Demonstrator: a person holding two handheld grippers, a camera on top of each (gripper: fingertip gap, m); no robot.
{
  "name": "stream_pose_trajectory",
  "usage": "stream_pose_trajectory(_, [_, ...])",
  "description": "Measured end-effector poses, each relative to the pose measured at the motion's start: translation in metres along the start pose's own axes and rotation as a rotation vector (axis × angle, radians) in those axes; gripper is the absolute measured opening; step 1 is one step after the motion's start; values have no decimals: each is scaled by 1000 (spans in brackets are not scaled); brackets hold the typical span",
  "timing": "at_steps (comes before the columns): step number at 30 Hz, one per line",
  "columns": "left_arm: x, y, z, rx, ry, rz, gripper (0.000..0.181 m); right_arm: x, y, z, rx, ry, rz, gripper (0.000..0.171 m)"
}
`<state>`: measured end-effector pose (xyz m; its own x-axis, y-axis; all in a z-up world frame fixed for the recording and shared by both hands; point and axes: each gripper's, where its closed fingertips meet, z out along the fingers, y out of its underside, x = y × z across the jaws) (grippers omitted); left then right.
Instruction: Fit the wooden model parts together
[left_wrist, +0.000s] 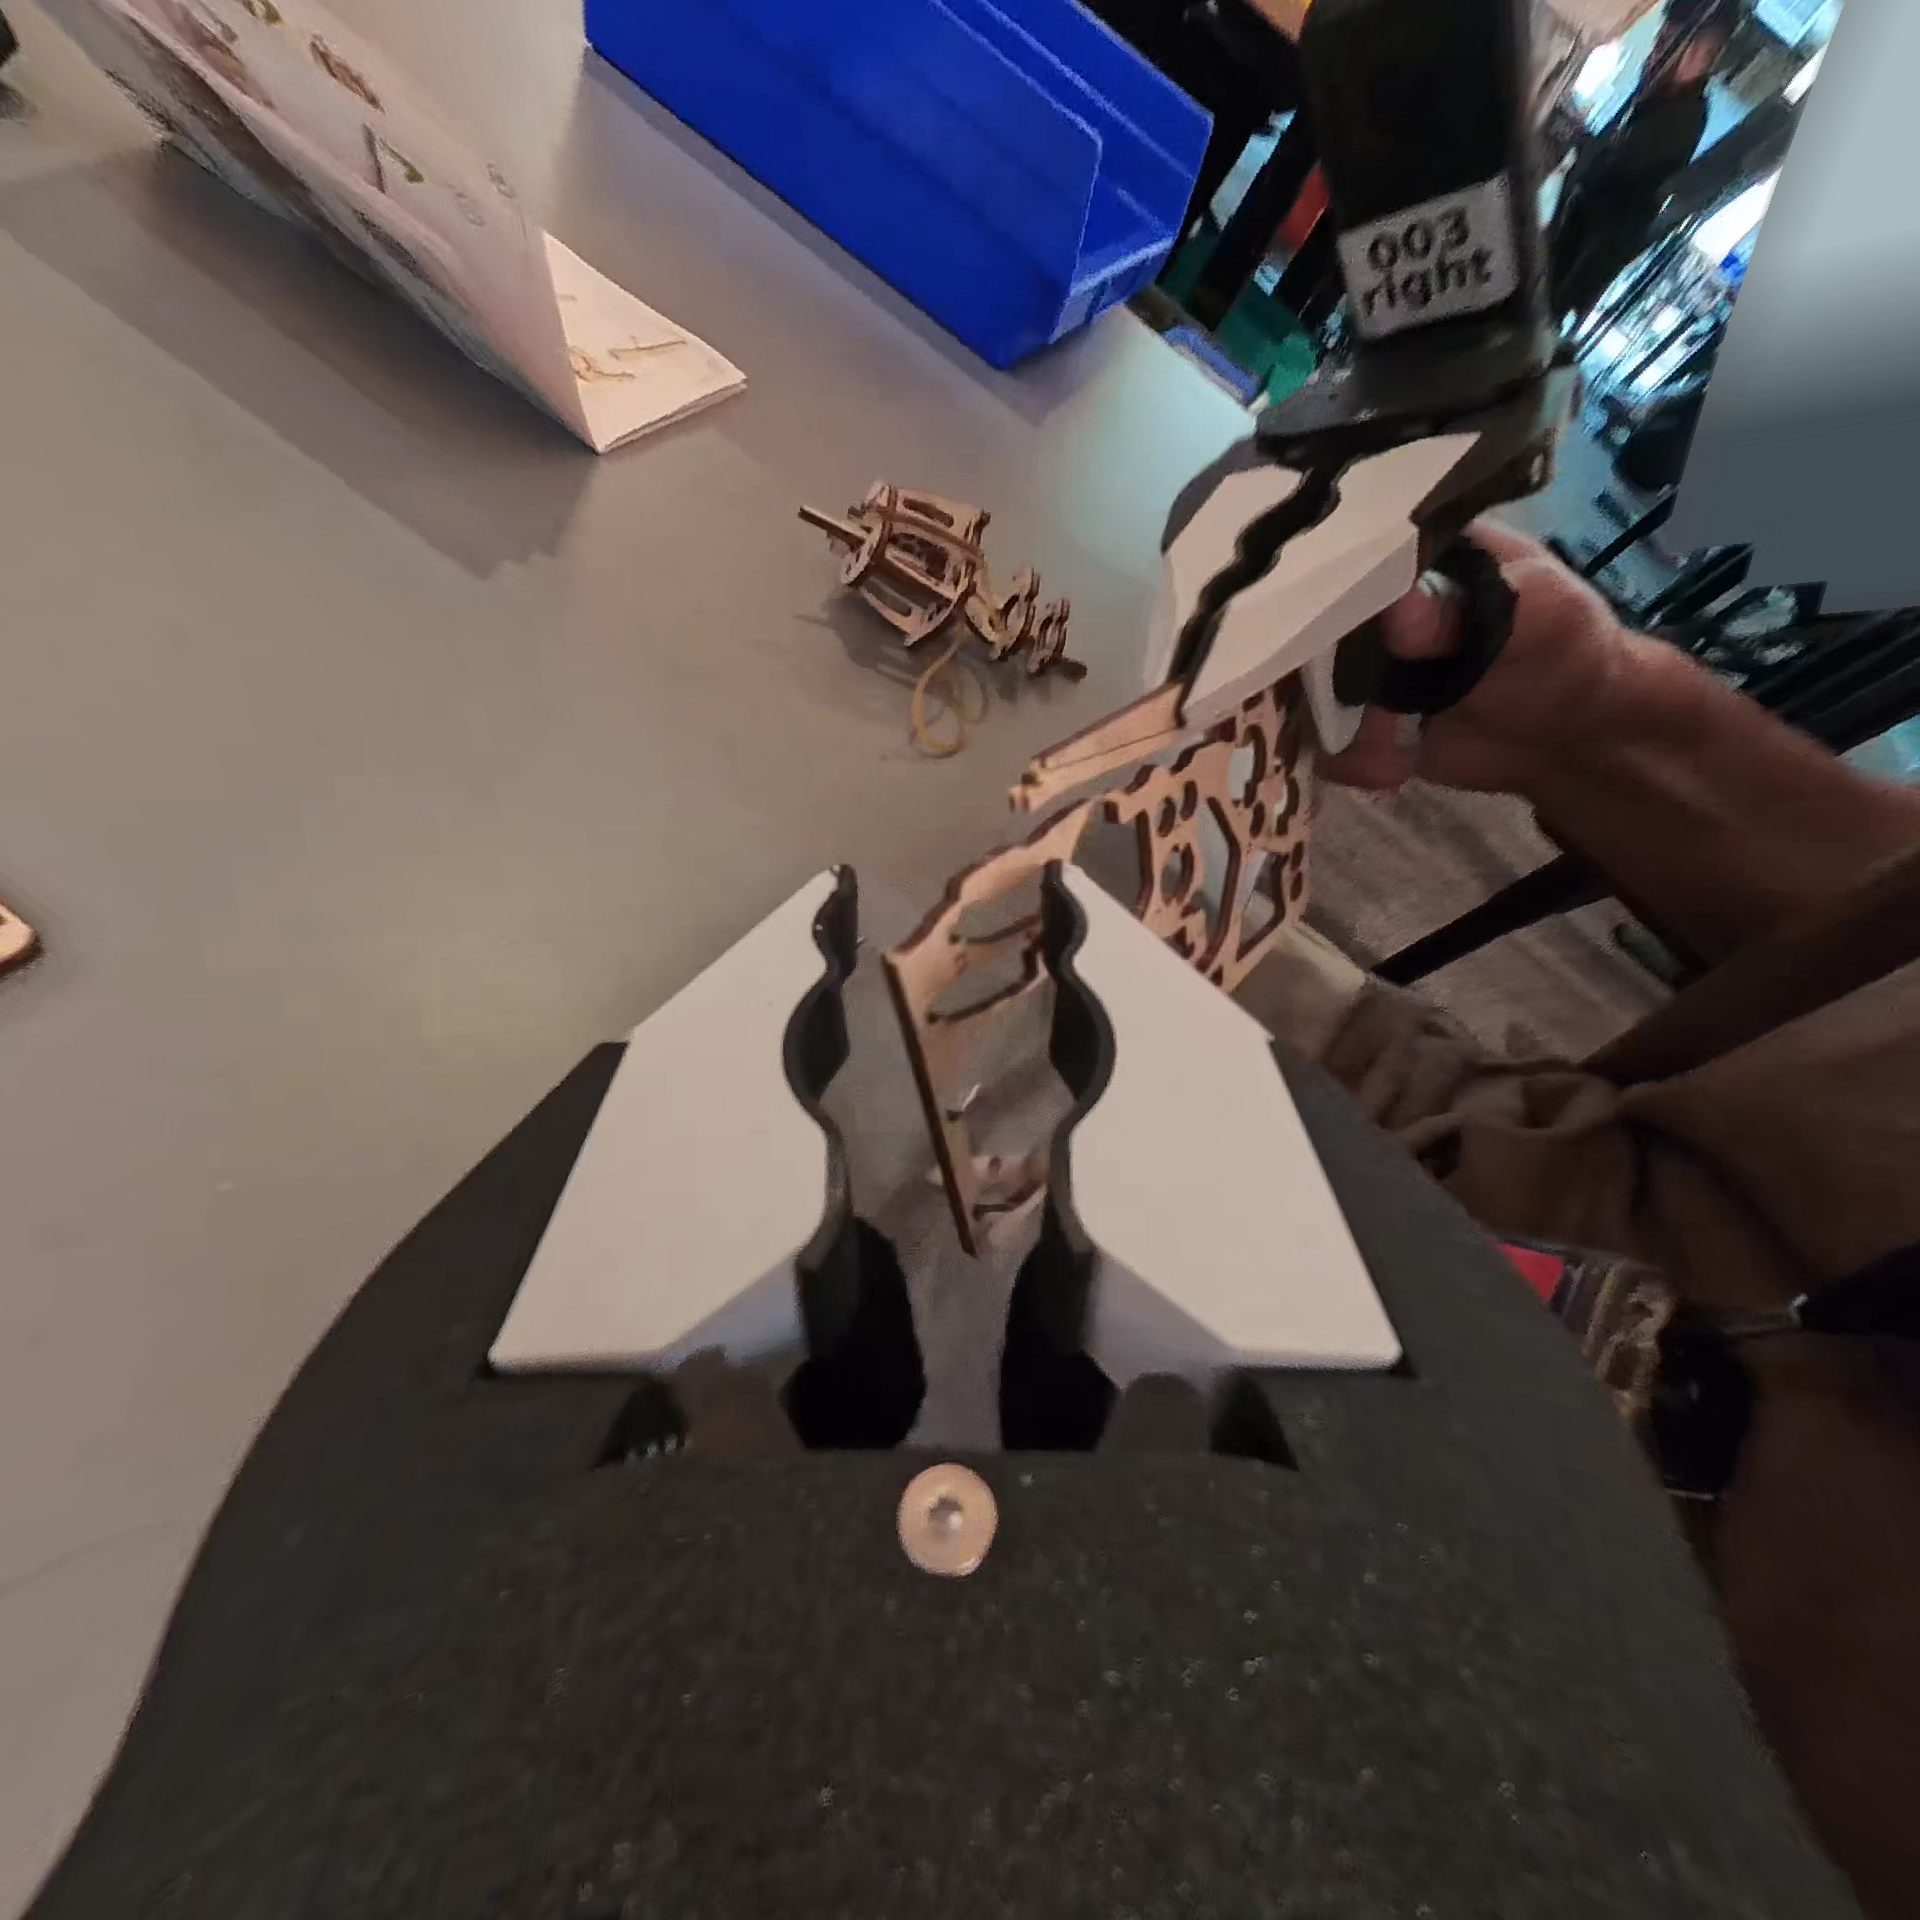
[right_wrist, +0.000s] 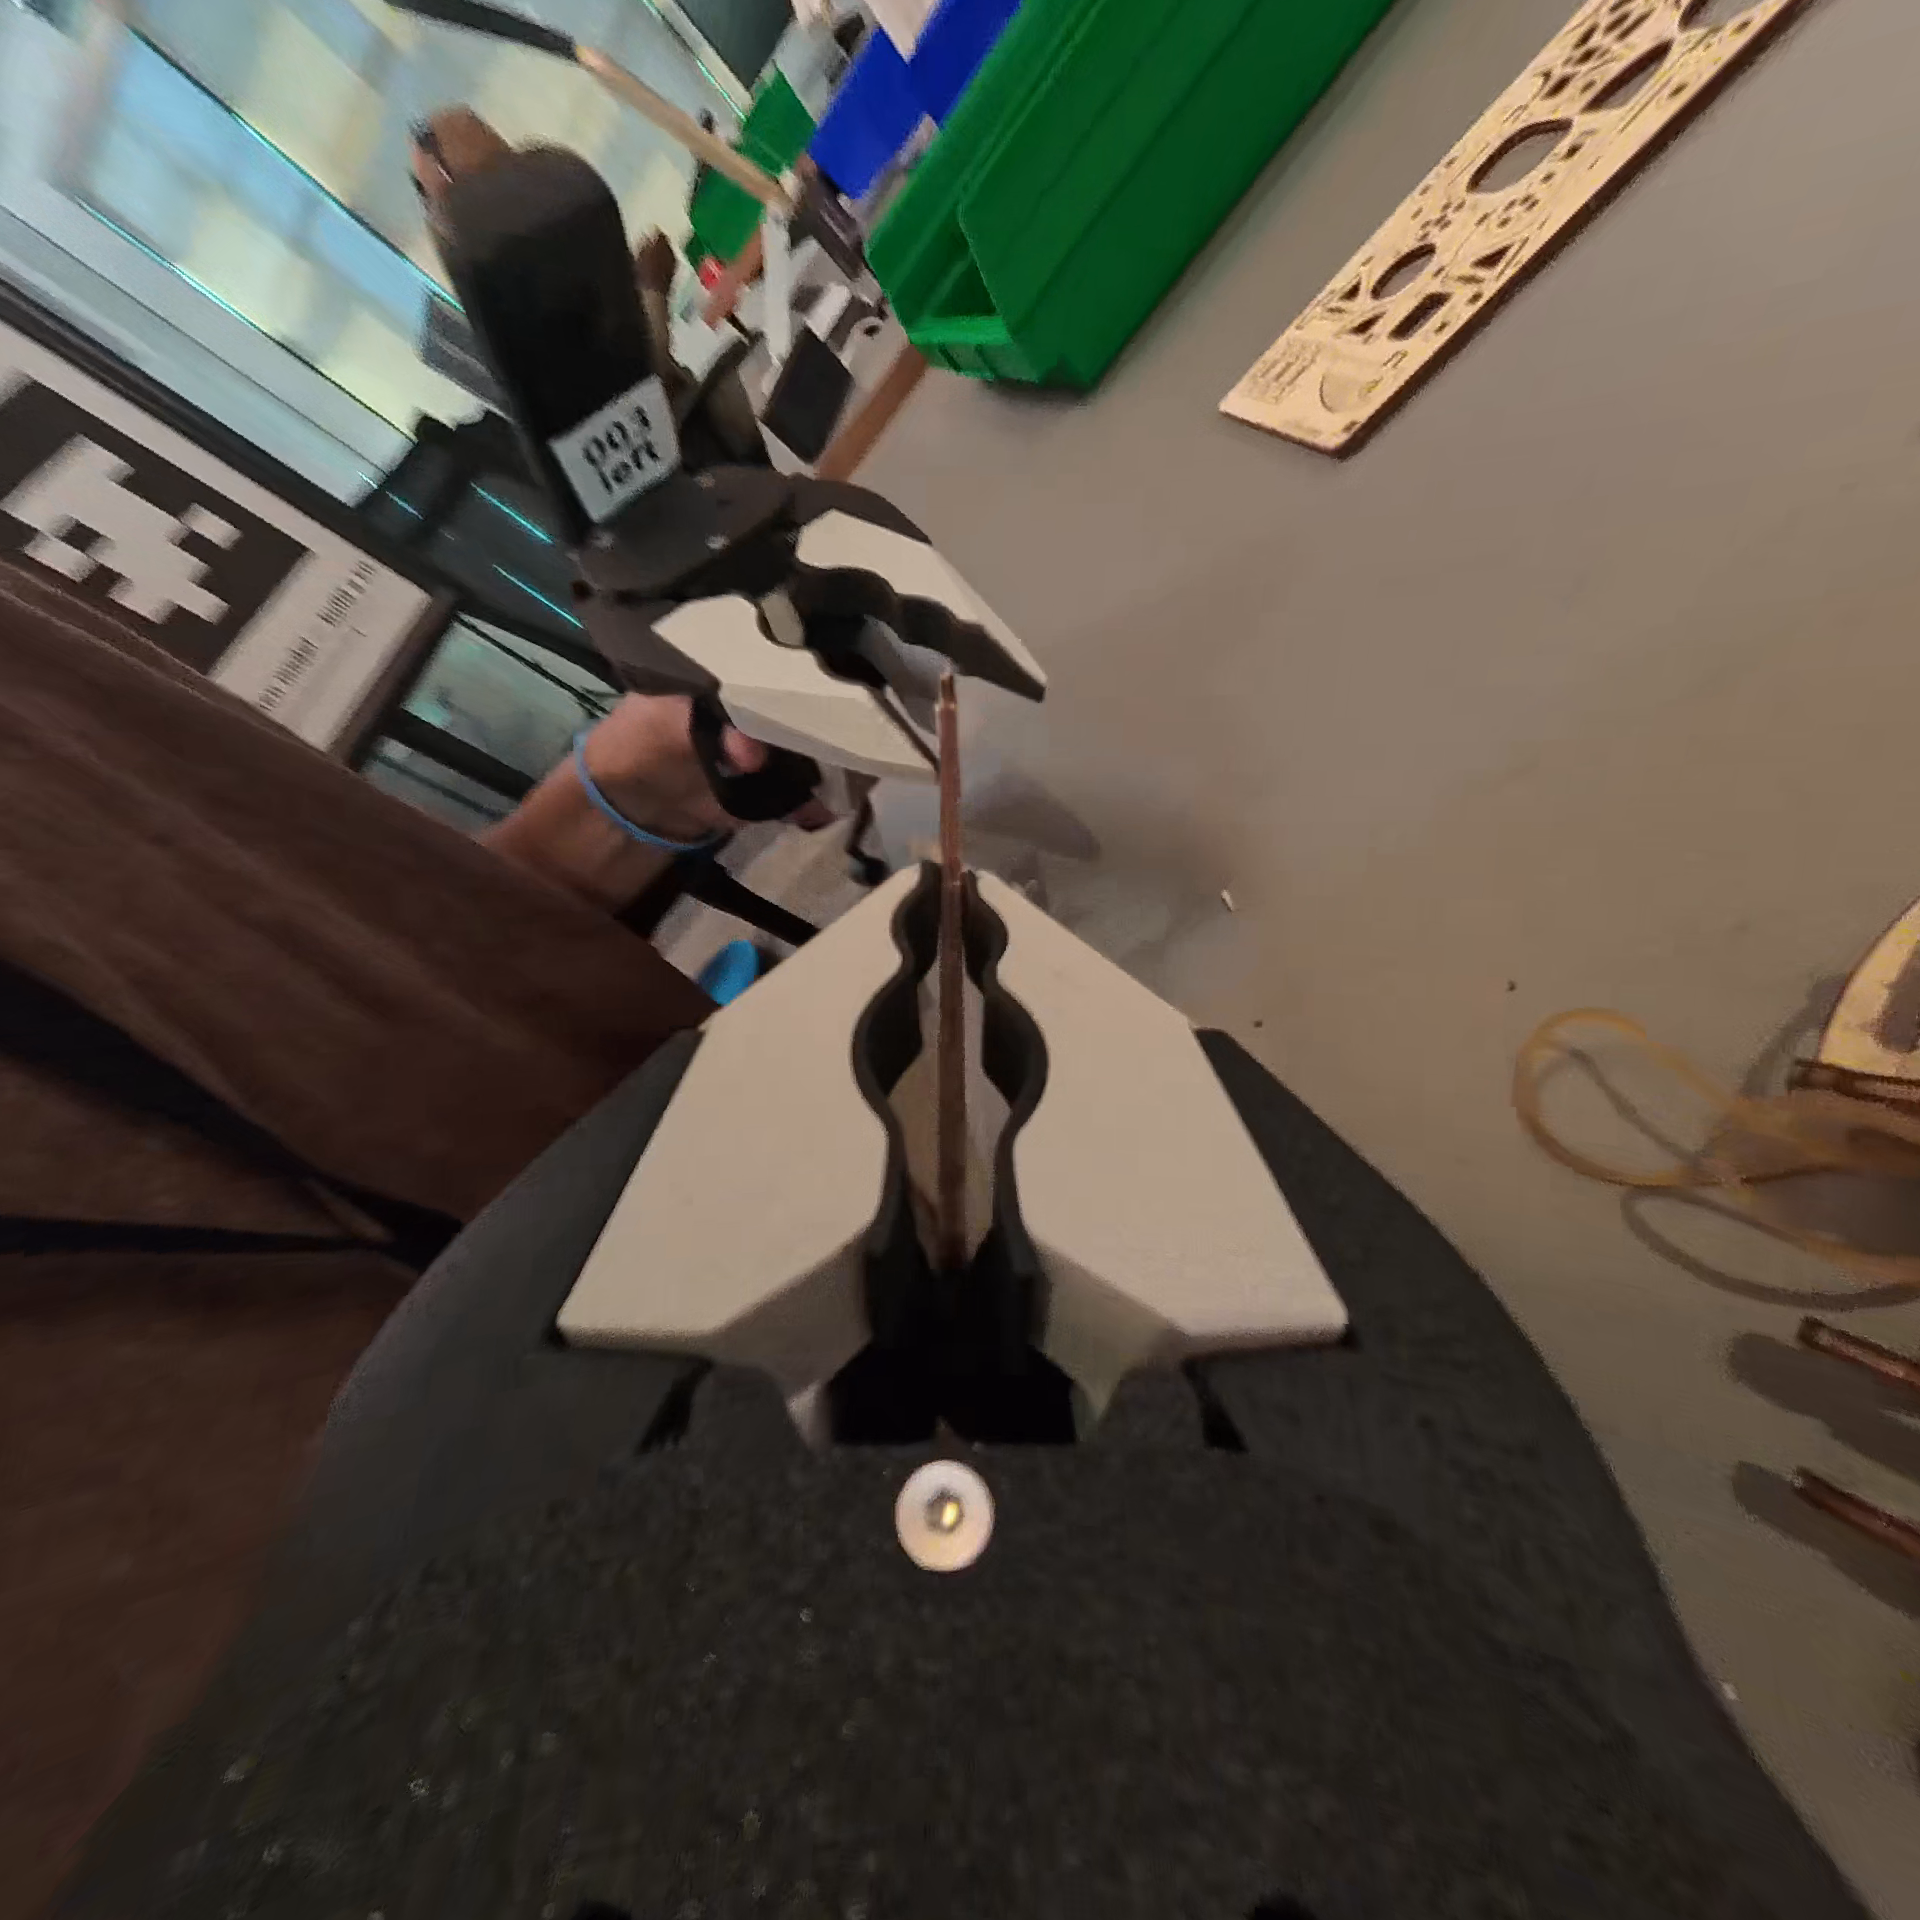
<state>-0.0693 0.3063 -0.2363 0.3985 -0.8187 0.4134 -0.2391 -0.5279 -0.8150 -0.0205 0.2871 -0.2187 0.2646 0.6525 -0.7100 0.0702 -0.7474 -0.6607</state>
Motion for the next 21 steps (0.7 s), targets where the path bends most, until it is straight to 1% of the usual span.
stream_pose_trajectory(3, [-6, -5, -3, 32, -1, -57, 37, 1, -6, -4, 48, -28, 52, 3])
stream_pose_trajectory(8, [-31, -12, -15, 77, -123, -77, 37, 14, -16, -12, 124, 46, 75, 3])
stream_pose_trajectory(11, [-36, -20, -22, 145, -127, -149, 37, 17, -30, -19, 222, 66, 102, 3])
stream_pose_trajectory(13, [-24, -22, -17, 161, -56, -194, 37, 10, -42, -21, 321, 21, 139, 3])
stream_pose_trajectory(15, [-2, -24, -6, 167, 61, -255, 42, 5, -49, -20, 397, -13, 172, 2])
stream_pose_trajectory(17, [19, -36, 0, 222, 183, -329, 43, -1, -55, -19, 464, -34, 183, 3])
stream_pose_trajectory(18, [24, -42, 0, 257, 220, -355, 33, -4, -57, -20, 497, -52, 191, 3])
stream_pose_trajectory(19, [28, -47, -1, 283, 255, -361, 11, -6, -59, -21, 524, -67, 201, 2])
stream_pose_trajectory(21, [38, -51, -6, 290, 347, -360, 3, -8, -57, -22, 509, -72, 198, 3])
